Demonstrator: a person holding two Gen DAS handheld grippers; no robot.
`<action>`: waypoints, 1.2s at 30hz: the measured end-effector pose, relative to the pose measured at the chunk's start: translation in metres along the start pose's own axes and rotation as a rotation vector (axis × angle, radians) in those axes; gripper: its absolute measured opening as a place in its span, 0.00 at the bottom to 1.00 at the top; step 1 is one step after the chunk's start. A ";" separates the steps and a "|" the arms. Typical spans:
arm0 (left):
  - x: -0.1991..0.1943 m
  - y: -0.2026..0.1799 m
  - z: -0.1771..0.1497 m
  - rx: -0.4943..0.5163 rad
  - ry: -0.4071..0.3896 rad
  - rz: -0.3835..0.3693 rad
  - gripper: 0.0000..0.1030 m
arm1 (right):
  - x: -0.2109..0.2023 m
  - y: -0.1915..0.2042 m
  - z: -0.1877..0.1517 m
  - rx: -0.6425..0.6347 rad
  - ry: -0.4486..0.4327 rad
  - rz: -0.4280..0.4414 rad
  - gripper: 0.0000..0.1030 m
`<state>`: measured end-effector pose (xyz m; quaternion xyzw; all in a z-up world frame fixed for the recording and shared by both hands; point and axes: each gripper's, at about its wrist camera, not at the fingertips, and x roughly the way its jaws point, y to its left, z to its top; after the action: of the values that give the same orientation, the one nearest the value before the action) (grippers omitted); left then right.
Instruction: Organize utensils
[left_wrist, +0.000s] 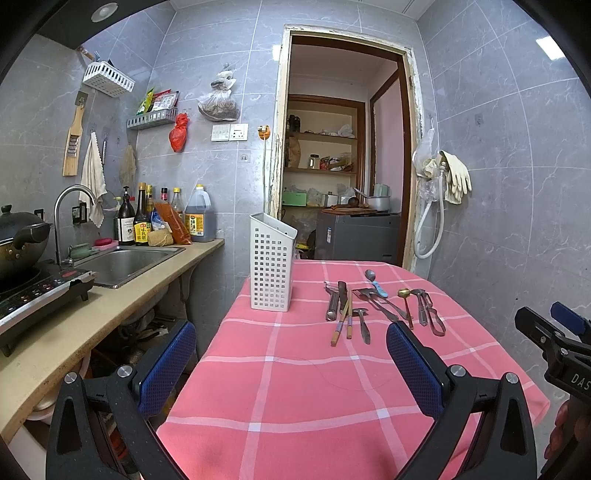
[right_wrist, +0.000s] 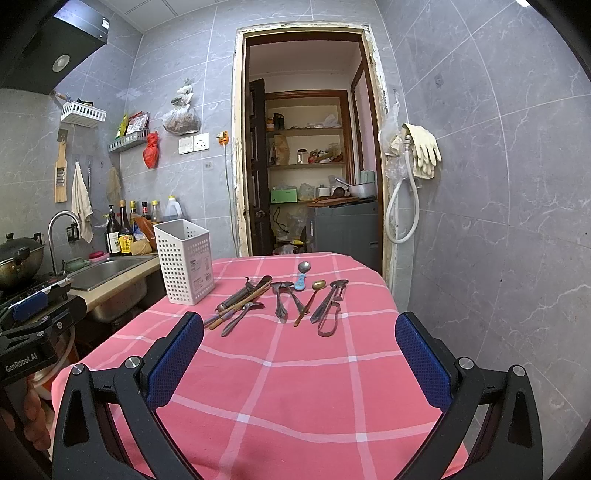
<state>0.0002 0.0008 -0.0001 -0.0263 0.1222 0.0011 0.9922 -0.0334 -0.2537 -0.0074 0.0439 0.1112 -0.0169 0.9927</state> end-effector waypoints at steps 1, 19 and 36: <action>0.000 0.000 0.000 0.000 0.000 0.000 1.00 | 0.000 0.000 0.000 0.001 0.000 0.000 0.99; -0.003 0.001 0.000 -0.002 -0.002 -0.001 1.00 | -0.001 0.000 0.000 0.003 0.000 0.000 0.99; -0.003 0.001 0.000 -0.003 -0.001 -0.001 1.00 | -0.002 0.000 0.002 0.003 0.001 0.000 0.99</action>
<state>-0.0025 0.0017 0.0005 -0.0277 0.1216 0.0007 0.9922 -0.0350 -0.2539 -0.0054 0.0451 0.1116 -0.0171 0.9926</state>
